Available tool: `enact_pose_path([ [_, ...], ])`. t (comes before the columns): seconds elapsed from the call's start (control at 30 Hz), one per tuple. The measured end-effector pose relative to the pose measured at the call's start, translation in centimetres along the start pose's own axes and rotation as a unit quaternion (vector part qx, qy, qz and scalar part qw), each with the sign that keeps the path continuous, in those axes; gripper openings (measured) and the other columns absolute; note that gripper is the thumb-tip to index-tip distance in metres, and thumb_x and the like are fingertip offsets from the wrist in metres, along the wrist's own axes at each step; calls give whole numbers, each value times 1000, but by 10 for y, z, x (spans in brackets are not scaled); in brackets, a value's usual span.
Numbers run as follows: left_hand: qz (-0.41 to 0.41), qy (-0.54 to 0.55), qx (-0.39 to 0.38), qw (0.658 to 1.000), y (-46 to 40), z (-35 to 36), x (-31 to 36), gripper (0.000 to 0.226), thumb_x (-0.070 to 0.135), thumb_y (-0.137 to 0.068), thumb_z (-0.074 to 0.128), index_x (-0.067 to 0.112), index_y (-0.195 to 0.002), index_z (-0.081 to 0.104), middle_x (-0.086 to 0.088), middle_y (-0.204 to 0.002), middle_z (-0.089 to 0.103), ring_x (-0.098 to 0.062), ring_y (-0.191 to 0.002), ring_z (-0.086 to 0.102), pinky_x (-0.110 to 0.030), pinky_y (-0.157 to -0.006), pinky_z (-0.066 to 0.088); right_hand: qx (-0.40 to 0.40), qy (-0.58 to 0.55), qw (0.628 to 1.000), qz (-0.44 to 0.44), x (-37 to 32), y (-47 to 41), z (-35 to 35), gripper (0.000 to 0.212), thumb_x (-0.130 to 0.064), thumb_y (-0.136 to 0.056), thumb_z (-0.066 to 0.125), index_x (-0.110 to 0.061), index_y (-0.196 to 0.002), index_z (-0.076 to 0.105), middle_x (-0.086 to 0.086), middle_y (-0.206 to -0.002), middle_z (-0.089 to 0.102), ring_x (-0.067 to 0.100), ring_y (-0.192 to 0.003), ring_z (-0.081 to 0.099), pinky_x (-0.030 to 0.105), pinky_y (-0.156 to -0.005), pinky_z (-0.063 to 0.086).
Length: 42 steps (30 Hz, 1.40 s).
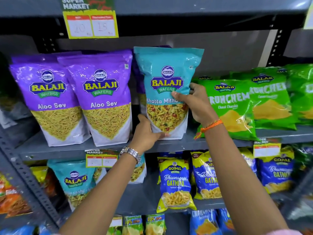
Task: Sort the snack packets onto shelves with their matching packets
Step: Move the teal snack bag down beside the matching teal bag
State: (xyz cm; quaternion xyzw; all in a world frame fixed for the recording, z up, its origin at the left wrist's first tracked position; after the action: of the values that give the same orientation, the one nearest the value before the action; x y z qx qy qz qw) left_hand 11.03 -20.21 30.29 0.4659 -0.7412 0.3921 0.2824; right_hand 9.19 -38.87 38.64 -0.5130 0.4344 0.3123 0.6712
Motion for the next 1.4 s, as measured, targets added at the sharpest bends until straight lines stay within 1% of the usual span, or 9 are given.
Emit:
enact_pose_path([
  [0.2,46,31,-3,998,16,8,19,89,35,-63,96,11,-130,43,0,-130,62,-9,-109,56,-12,-81,40,-2,24,1000,-20,-30,26,-20,30,2,-78,80,-15,-100,69,3,-100,77,12,-89,77,26,-79,62],
  [0.4,83,66,3,994,58,-8,25,87,47,-47,101,26,-122,61,13,-117,74,-4,-106,70,-32,-89,60,-12,20,1000,-19,-54,71,-22,38,0,-79,79,-2,-115,68,4,-101,78,14,-91,77,24,-76,61],
  [0.53,67,94,-9,993,103,-19,7,81,36,-41,105,28,-113,68,16,-104,78,3,-97,73,-27,-81,62,-16,11,1000,-10,-45,116,-12,35,1,-79,79,-5,-112,70,2,-96,79,14,-89,77,25,-75,61],
  [0.67,33,73,-14,997,154,-26,-36,89,55,-35,102,36,-114,66,21,-106,76,3,-101,71,-32,-83,63,-26,-16,999,24,-4,165,5,49,-11,-66,84,-3,-112,70,3,-95,81,17,-89,76,27,-75,60],
  [0.73,9,62,-18,998,178,-23,-67,98,62,-33,100,39,-121,63,23,-111,74,4,-107,69,-30,-85,62,-32,-33,998,47,30,190,15,50,-7,-63,88,-4,-109,70,2,-94,81,16,-87,76,26,-74,60],
  [0.97,-106,54,-15,993,255,11,-189,80,28,-33,105,38,-103,68,34,-98,74,11,-94,71,-19,-77,61,-46,-31,983,172,174,265,45,39,6,-69,84,-6,-104,72,4,-96,81,16,-86,76,28,-73,61],
  [1.1,-183,52,-41,981,279,37,-257,77,26,-30,105,28,-99,71,23,-94,79,3,-88,75,-29,-75,64,-61,-18,972,227,243,280,58,33,11,-75,78,-7,-102,72,-1,-93,81,14,-86,75,28,-72,61],
  [1.23,-215,68,-57,973,266,52,-295,78,23,-30,107,31,-97,70,32,-92,76,8,-90,73,-13,-70,58,-78,19,965,252,290,266,71,33,3,-76,81,-13,-104,72,-1,-99,80,16,-93,74,30,-77,63],
  [1.4,-221,65,-49,972,212,49,-323,87,49,-33,103,23,-110,71,3,-107,80,-16,-103,76,-47,-83,64,-97,48,967,229,302,210,94,41,-2,-76,83,-12,-114,70,0,-106,76,5,-91,74,25,-78,62],
])
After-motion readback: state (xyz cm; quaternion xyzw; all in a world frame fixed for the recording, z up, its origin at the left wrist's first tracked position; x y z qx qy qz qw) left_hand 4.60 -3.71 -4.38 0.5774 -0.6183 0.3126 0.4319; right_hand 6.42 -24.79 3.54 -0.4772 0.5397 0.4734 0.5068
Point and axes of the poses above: each hand's wrist, its own y-axis away from the middle knuckle, its own z-axis out of the palm, x = y × z, the point moved 9 cm from there along -y, towards the middle knuckle
